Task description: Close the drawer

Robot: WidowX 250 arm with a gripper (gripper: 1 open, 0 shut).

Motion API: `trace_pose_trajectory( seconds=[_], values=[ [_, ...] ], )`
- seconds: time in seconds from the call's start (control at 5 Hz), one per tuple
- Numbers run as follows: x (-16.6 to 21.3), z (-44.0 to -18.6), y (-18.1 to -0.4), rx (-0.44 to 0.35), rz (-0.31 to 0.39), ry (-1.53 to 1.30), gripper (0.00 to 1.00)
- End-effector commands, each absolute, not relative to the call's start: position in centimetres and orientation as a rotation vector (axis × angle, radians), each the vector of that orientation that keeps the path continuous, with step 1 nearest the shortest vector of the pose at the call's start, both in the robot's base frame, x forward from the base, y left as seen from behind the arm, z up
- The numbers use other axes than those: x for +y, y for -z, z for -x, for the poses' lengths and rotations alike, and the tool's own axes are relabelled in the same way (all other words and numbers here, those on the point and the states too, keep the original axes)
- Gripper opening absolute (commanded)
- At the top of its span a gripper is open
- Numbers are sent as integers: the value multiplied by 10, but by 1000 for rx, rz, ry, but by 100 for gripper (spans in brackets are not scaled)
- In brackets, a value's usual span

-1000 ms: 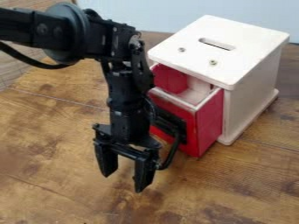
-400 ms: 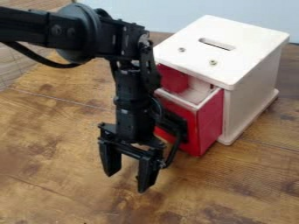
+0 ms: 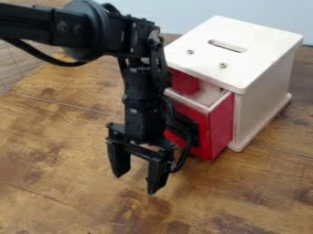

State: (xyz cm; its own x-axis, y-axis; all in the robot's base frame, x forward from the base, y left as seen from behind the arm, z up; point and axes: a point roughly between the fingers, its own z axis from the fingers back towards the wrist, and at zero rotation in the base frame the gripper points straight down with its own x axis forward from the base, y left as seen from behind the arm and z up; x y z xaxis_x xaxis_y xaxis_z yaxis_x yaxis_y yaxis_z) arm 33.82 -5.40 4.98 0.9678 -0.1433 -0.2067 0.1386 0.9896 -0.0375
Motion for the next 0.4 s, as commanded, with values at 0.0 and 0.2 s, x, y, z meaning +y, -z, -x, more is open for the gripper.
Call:
trace_pose_trajectory(
  seconds=[0.0, 0.2],
  values=[
    [-59, -373, -95, 3, 21, 96, 100],
    [-58, -379, -93, -4, 15, 88, 100]
  ],
)
